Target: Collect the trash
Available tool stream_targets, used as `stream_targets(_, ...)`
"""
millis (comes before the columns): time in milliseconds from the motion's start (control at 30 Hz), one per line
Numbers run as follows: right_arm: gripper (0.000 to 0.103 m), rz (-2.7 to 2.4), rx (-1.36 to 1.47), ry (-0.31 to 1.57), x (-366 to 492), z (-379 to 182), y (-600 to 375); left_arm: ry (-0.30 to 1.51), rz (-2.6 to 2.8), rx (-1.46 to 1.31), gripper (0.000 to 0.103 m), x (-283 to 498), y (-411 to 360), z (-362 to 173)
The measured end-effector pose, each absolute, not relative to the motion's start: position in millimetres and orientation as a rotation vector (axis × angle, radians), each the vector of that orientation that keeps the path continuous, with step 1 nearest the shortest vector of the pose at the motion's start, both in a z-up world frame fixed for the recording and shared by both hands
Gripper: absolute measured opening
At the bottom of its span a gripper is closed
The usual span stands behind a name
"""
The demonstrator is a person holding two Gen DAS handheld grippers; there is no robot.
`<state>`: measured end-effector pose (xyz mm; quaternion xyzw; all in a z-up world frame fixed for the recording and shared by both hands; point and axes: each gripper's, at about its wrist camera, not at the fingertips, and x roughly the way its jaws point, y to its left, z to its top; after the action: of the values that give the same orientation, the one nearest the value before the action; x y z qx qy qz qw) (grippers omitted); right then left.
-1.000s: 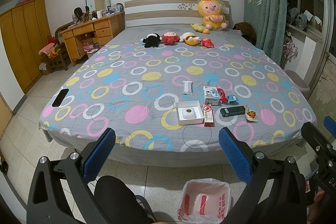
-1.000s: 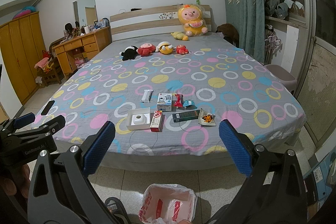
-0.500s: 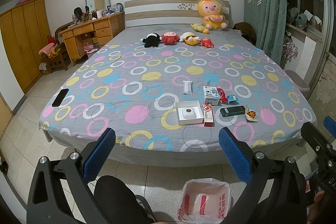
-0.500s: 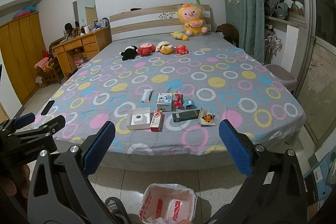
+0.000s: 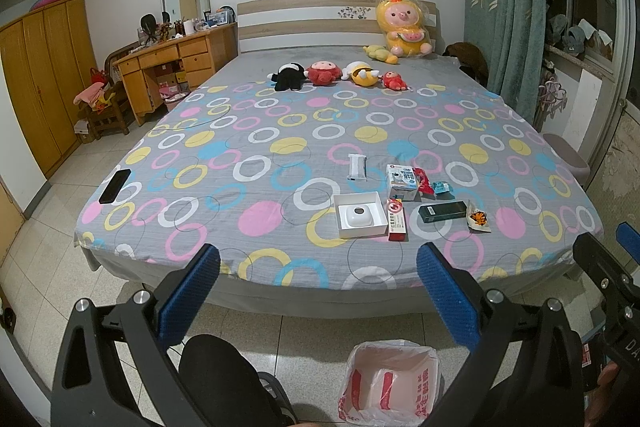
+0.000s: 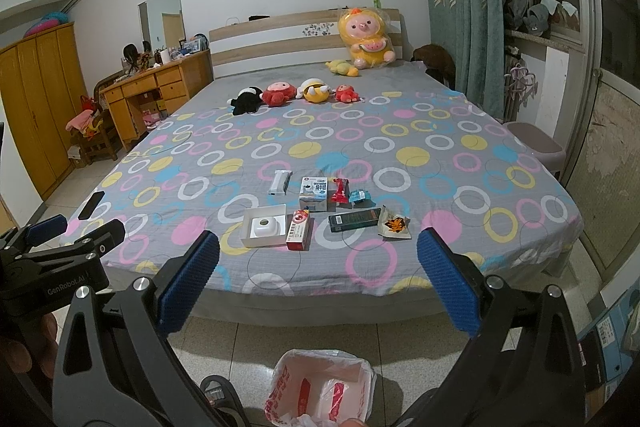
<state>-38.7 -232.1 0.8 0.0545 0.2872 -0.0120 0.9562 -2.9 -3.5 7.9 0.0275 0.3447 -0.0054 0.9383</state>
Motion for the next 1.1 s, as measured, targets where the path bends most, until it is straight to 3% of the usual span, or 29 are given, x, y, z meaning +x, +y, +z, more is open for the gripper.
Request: stream_targets(1100, 0.097, -0.031, 0.122, 0.594, -37, 3, -246, 0.719, -0.017, 0.070, 0.097, 8, -12, 19)
